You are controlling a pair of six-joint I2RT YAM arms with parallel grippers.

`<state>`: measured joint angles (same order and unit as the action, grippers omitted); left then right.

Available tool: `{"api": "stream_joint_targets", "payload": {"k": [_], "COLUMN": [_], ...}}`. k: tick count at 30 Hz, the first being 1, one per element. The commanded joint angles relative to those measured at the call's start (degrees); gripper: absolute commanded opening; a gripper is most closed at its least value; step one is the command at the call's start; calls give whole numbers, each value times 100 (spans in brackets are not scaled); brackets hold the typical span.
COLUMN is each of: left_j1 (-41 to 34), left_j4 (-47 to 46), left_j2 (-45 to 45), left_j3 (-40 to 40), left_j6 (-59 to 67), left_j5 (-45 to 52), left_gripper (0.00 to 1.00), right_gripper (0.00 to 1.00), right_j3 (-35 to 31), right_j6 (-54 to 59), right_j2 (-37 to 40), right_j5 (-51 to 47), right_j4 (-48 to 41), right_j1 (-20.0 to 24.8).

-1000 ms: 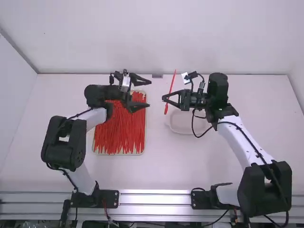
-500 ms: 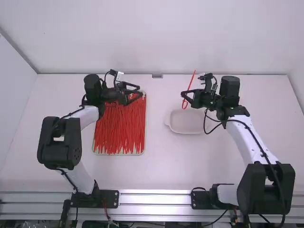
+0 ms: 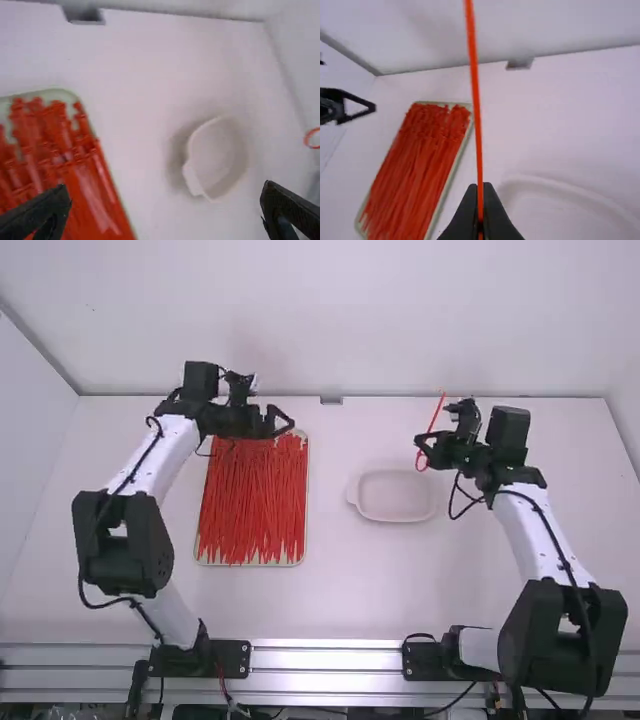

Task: Fasten the cable tie

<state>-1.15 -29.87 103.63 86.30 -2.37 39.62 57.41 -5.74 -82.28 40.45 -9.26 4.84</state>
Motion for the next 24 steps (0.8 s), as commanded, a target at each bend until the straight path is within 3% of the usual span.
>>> {"api": "stream_joint_targets", "payload": {"k": [1, 8, 14, 24], "left_j1": [-229, -503, -516, -522], "left_j4": [-341, -872, -391, 525], "left_j2": [-35, -35, -35, -37], "left_j3": [280, 188, -516, -1676], "left_j6": [431, -101, -299, -321], "left_j5": [-1419, -2634, -3032, -3176], "left_gripper": [99, 99, 99, 99], "right_gripper": [0, 0, 0, 0], "right_j3": [103, 103, 96, 96], "right_j6": [240, 284, 428, 299], "right_j2": [52, 52, -68, -1080], "right_j5": [-645, -2330, -3241, -3414], "right_j4": [-118, -518, -579, -269], "right_j1": [-208, -968, -1506, -1611]}}
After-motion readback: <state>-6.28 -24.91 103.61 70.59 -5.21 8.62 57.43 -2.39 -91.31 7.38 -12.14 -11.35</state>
